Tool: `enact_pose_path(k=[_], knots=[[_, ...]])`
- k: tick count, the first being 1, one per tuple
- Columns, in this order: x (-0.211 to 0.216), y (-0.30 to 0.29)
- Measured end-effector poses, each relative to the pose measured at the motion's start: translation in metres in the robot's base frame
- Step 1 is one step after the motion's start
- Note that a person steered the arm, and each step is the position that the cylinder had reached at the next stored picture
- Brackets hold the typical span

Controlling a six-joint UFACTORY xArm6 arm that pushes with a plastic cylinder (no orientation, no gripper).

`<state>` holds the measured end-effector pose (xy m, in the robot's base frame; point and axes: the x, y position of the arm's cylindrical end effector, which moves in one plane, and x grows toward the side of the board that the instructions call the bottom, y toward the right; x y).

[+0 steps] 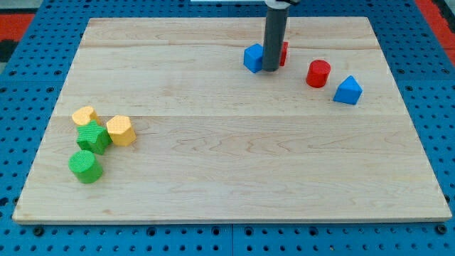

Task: Move the blue cube to the top right of the board

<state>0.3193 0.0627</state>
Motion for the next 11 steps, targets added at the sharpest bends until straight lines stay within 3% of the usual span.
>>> enact_pose_path(k=[2,4,7,11], knots=[[-0.062,-0.093],[-0.116,-0.092],[-0.118,-0.169],[-0.128,-0.193]])
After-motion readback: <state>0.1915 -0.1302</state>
